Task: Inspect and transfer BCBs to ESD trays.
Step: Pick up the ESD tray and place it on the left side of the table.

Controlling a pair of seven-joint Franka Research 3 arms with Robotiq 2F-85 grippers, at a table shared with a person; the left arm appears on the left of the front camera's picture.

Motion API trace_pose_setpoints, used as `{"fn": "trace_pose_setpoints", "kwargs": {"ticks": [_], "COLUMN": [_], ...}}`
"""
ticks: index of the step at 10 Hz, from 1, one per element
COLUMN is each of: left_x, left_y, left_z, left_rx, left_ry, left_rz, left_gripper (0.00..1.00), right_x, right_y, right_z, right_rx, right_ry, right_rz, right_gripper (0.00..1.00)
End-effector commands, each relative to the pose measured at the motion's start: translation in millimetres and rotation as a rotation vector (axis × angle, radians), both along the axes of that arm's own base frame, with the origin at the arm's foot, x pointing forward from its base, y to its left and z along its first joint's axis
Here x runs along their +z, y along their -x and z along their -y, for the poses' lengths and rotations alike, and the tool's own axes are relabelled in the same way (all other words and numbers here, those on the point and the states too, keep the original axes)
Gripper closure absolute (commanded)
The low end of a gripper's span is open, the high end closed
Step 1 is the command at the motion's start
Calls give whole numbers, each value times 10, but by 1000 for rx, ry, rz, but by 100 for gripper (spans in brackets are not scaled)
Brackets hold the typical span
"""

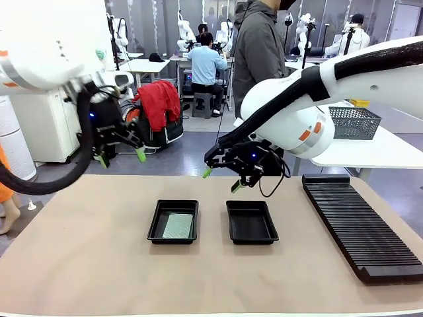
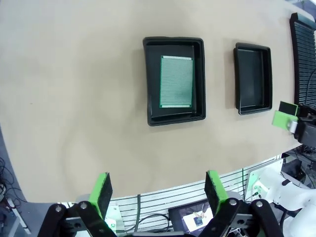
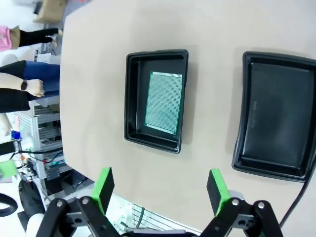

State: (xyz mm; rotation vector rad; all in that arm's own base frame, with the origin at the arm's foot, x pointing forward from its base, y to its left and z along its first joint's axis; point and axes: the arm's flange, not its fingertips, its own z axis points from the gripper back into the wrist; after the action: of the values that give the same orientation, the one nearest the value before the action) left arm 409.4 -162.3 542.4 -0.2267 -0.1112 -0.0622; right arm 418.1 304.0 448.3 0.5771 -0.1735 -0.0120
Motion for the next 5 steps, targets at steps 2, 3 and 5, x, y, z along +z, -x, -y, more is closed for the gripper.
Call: {"fn": "trace_pose_setpoints", "kwargs": {"ticks": [2,3,5], "left_x": [-349,-486,-783], "left_y": [-157,-203,-306], "left_z": [291,362,477], "left_rx": [-10,-19,-27], "left_ry": [-32,-33,-82], "left_rz": [16,14,-2], "left_gripper": [0,0,0], "right_x": [-162,-202,-310], "right_y": [82,80,63], "right_z": [283,343,449], "right_rx": [5,-4,-5], "right_ry": [-64,-72,-97], "right_rz": [20,22,23], "right_gripper": [0,0,0]}}
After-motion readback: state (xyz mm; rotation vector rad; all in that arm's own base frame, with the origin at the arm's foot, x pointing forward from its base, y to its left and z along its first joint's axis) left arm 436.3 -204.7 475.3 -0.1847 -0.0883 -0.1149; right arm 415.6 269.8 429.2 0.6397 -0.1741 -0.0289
